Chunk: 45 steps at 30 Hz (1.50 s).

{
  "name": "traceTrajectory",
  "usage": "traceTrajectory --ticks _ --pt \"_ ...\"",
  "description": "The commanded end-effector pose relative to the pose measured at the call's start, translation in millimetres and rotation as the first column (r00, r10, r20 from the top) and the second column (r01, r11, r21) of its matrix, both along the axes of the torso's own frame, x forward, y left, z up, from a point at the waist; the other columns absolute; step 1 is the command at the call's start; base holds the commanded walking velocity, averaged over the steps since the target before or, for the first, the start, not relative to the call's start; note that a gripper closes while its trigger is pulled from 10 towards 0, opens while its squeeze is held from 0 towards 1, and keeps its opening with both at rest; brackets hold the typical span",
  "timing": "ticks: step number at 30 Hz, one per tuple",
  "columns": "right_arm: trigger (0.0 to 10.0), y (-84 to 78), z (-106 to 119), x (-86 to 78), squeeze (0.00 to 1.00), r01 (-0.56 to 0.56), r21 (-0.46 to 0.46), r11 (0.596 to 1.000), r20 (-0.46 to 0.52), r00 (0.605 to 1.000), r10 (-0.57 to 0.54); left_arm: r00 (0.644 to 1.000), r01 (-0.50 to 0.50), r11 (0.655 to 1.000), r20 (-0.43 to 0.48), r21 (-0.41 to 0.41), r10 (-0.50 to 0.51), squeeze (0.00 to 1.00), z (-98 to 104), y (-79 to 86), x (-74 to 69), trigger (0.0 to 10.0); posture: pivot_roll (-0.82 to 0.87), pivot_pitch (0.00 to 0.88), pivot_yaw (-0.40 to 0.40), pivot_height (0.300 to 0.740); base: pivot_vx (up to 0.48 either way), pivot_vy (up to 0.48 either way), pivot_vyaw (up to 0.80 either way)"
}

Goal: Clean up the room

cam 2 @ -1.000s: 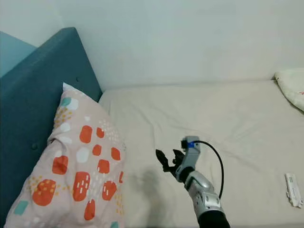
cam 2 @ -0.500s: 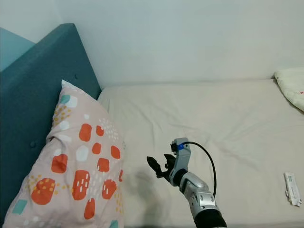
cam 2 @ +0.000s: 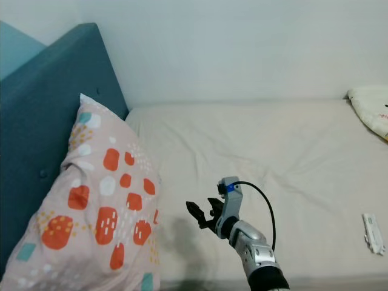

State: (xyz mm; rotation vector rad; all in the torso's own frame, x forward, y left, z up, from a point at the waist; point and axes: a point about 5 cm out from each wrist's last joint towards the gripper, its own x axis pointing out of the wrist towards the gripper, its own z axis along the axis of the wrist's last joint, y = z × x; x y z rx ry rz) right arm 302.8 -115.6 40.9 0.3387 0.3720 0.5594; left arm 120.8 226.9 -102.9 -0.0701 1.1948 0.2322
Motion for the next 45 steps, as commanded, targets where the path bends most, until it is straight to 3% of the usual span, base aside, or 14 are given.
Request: traceTrajectory --ticks 1,4,5,10,16,24,28,38,45 --pt "10.0 0.8 -3.1 -1.6 0.00 0.014 0.009 1.000 -0.011 1.000 -0.014 0.999 0.016 1.000 -0.033 0.004 -0.016 0.00 -2.7 -1.4 -8.0 10.0 -0.13 0.086 0.057 0.617 0.000 0.000 0.00" --pt "10.0 0.8 -3.0 -1.5 0.00 0.017 0.012 1.000 -0.010 1.000 -0.017 0.999 0.019 1.000 -0.034 0.004 -0.018 0.00 -2.9 -1.7 -8.4 10.0 -0.13 0.087 0.058 0.612 0.000 0.000 0.00" --pt "10.0 -2.0 0.7 1.0 0.00 0.050 0.055 0.997 0.005 0.999 -0.050 0.999 0.029 1.000 -0.039 0.006 -0.029 0.00 -3.3 -2.1 -9.7 10.0 -0.13 0.093 0.063 0.612 0.000 0.000 0.00" --pt "10.0 -3.2 4.5 3.4 0.00 0.065 0.098 0.993 0.016 0.998 -0.067 0.998 0.042 0.999 -0.043 0.009 -0.041 0.00 -3.6 -2.0 -10.7 10.0 -0.13 0.098 0.069 0.612 0.000 0.000 0.00" --pt "10.0 4.4 7.0 9.1 0.00 0.058 0.199 0.978 0.000 0.998 -0.059 0.995 0.082 0.996 -0.059 0.028 -0.080 0.00 -3.4 3.6 -15.1 10.0 -0.10 0.143 0.092 0.612 0.000 0.000 0.00" --pt "10.0 23.9 -1.0 8.2 0.00 0.022 0.180 0.983 -0.051 0.999 -0.012 0.993 0.099 0.993 -0.074 0.058 -0.095 0.00 -1.0 20.1 -22.2 10.0 -0.06 0.171 0.106 0.599 0.000 0.000 0.00" --pt "10.0 26.4 -1.4 7.7 0.00 0.013 0.175 0.984 -0.047 0.999 -0.005 0.992 0.105 0.993 -0.078 0.061 -0.100 0.00 -0.8 21.6 -23.4 10.0 -0.06 0.172 0.107 0.599 0.000 0.000 0.00" --pt "10.0 25.7 5.1 9.0 0.00 0.001 0.242 0.970 0.035 0.999 -0.010 0.988 0.143 0.988 -0.070 0.050 -0.140 0.00 -1.5 12.8 -16.9 10.0 -0.07 0.167 0.107 0.599 0.000 0.000 0.38" --pt "10.0 22.5 3.0 7.6 0.00 0.008 0.255 0.967 0.027 1.000 -0.016 0.983 0.177 0.983 -0.061 0.047 -0.174 0.00 -0.3 9.2 -9.1 10.0 -0.08 0.173 0.121 0.599 0.000 0.000 0.77"
